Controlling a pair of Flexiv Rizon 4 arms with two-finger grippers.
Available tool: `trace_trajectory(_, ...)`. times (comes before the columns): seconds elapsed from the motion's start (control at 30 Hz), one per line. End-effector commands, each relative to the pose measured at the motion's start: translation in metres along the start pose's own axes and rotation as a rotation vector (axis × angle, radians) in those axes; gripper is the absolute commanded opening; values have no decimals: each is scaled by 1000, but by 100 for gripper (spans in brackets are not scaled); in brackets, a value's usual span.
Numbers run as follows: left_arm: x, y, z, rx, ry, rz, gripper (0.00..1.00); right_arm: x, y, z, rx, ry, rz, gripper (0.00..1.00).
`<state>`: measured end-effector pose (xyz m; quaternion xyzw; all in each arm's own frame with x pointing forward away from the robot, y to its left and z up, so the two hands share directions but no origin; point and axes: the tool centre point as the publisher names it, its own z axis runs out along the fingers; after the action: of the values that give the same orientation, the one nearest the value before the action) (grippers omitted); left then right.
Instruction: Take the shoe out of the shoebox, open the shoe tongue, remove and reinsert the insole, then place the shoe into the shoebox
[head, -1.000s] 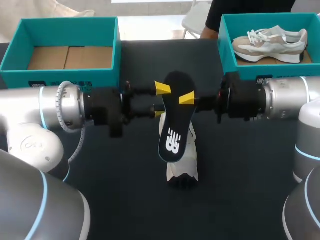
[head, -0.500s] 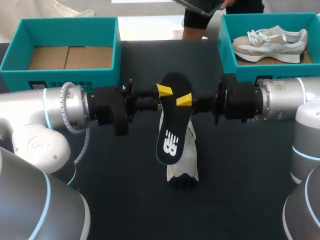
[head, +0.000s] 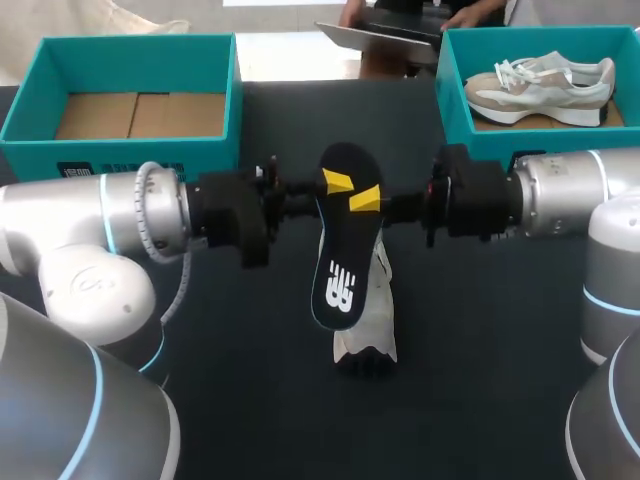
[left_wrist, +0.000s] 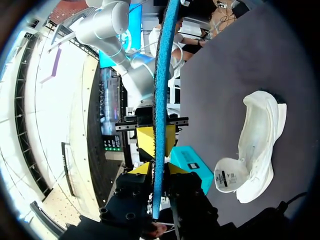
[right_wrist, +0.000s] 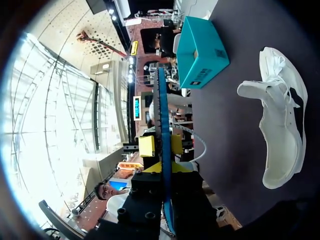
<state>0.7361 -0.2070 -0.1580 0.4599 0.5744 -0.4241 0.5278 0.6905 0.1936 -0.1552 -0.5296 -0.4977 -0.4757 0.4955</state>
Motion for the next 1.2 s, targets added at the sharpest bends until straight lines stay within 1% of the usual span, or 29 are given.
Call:
trace_trajectory(0.03, 1, 2, 6, -8, 2, -1, 18, 0, 2, 3, 8, -7, 1, 0)
trace_trajectory(0.37, 5, -5, 10, 14, 12, -3, 16, -1, 3, 5, 15, -7, 3, 0)
trace_trajectory(0.47, 6, -5, 10, 16, 12, -4, 14, -1, 3, 5, 16, -6, 3, 0)
trace_trajectory(0.6, 6, -5, 10, 14, 11, -4, 13, -1, 3, 5, 15, -5, 5, 0)
trace_trajectory(0.67, 6, -4, 9, 12, 10, -5, 12, -2, 3, 5, 16, -5, 5, 0)
trace_trajectory(0.7, 6, -4, 9, 11, 11, -6, 9, -2, 3, 5, 16, -5, 5, 0)
trace_trajectory(0.77, 6, -4, 9, 9, 11, -6, 0, -2, 3, 6, 17, -5, 5, 0)
trace_trajectory(1.03, 6, -1, 7, -13, 10, -14, 0, -2, 2, 6, 19, 1, 5, 0)
trace_trajectory(1.07, 6, 0, 6, -22, 13, -15, 0, -3, 1, 5, 19, 1, 4, 35)
trace_trajectory(1.1, 6, 1, 5, -28, 13, -20, 0, -3, -2, 3, 14, 2, 4, 100)
trace_trajectory(1.2, 6, 3, 1, -35, 27, -47, 0, -4, -10, -9, -15, -8, -7, 100)
